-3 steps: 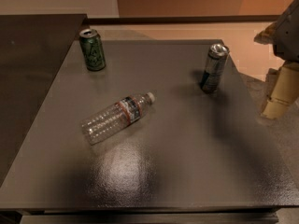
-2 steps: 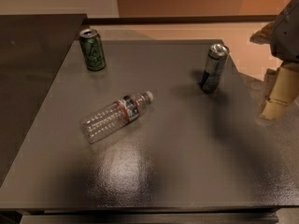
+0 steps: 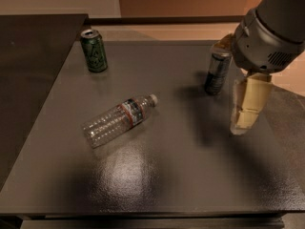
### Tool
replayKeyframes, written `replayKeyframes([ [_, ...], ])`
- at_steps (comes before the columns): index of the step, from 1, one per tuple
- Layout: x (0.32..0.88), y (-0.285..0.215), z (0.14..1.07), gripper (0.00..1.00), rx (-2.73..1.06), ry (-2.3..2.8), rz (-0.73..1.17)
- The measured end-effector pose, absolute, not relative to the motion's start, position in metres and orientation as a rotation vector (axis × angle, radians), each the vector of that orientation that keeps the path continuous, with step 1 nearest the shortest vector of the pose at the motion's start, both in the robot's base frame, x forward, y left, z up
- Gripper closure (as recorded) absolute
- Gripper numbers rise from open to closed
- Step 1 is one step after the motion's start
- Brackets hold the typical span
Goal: Pick water bottle
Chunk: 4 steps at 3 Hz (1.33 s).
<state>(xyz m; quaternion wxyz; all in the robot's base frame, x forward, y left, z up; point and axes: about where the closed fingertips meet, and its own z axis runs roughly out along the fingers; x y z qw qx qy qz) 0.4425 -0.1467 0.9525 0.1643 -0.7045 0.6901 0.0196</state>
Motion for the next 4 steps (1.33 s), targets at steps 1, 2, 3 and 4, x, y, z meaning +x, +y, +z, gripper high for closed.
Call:
replayKeyframes([
  [1, 0.443, -0.102, 0.945, 0.00, -2.138, 1.827, 0.089],
  [2, 0.440, -0.059, 0.941, 0.00, -2.247, 1.697, 0.106],
  [3, 0.436, -0.021, 0.929, 0.00, -2.362, 1.588, 0.095],
  [4, 0.432, 0.008, 0.909, 0.00, -2.460, 1.518, 0.086],
])
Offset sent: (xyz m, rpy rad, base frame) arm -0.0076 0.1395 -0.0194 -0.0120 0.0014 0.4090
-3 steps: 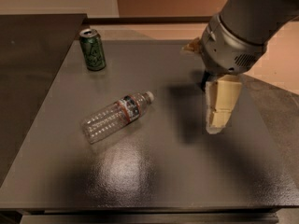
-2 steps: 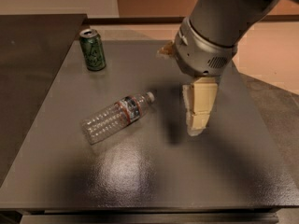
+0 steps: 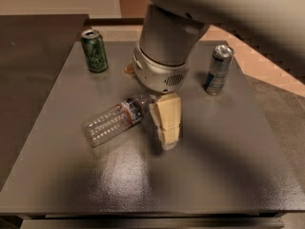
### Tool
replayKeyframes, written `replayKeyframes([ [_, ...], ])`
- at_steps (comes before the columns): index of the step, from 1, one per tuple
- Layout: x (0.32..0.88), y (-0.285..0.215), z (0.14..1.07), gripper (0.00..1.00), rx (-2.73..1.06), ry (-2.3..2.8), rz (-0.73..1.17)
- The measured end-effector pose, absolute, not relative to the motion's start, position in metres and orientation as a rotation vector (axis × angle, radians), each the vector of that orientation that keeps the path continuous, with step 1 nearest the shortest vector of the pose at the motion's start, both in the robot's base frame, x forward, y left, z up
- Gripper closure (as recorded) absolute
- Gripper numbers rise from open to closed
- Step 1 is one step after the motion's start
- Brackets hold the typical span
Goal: Pick water bottle
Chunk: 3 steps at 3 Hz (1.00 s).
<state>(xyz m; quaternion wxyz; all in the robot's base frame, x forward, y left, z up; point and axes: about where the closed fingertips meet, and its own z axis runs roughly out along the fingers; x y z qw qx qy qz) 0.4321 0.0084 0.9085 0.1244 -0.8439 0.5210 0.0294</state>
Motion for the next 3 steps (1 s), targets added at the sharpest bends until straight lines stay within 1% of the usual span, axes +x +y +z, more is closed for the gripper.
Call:
replayKeyframes([
  [3, 0.439, 0.051, 0.858, 0.00, -2.634, 1.435, 0.049],
])
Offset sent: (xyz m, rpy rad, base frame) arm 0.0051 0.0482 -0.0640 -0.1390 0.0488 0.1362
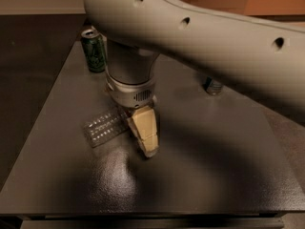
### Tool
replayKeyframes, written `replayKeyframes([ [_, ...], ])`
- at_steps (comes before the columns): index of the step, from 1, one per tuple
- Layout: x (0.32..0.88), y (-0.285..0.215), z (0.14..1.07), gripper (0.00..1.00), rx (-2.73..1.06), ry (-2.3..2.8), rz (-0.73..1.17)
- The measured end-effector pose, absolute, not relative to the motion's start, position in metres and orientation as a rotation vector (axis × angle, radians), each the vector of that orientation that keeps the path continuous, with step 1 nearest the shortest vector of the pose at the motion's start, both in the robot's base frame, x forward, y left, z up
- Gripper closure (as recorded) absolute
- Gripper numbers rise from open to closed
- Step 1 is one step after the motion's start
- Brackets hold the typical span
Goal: Pick water bottle
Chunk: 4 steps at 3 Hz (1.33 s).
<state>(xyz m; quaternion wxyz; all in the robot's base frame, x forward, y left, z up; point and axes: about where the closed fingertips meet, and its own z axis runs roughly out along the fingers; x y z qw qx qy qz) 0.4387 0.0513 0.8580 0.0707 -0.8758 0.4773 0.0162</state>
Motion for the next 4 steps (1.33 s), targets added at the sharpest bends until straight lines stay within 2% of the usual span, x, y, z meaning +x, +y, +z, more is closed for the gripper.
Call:
replayKeyframes([
  [1, 0.442, 0.057, 0.852, 0.18, -2.643, 1.431, 0.032],
  [4, 0.451, 0.060, 0.867, 0.87, -2.635, 1.415, 0.019],
])
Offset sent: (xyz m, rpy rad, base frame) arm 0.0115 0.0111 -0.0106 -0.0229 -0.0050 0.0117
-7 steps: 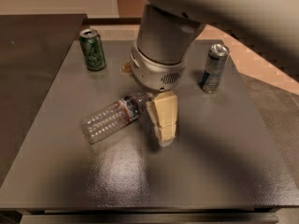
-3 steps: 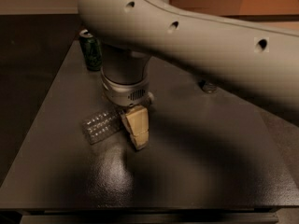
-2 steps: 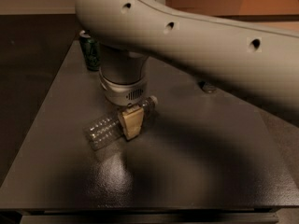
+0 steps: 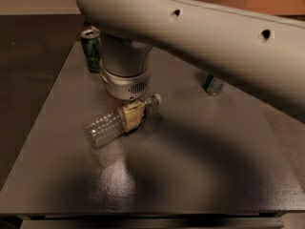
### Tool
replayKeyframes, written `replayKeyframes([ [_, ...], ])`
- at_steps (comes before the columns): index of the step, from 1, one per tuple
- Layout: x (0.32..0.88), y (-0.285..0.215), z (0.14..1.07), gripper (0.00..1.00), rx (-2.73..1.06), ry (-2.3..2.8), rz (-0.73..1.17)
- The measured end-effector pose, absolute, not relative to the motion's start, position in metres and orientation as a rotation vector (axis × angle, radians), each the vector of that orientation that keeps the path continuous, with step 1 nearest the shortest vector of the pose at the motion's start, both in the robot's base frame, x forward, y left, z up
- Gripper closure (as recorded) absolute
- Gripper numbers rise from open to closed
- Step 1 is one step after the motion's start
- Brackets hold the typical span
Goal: Pick water bottle
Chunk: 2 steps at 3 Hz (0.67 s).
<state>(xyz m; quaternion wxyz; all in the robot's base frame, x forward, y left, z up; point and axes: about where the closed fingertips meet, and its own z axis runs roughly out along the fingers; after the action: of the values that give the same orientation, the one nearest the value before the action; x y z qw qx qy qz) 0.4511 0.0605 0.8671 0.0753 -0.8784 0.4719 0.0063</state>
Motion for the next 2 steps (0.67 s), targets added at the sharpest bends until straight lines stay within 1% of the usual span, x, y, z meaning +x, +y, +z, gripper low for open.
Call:
replayKeyframes([
  [1, 0.456, 0.062, 0.893, 1.00, -2.619, 1.399, 0.001],
  [2, 0.461, 0.064, 0.928, 1.00, -2.595, 1.369, -0.012],
])
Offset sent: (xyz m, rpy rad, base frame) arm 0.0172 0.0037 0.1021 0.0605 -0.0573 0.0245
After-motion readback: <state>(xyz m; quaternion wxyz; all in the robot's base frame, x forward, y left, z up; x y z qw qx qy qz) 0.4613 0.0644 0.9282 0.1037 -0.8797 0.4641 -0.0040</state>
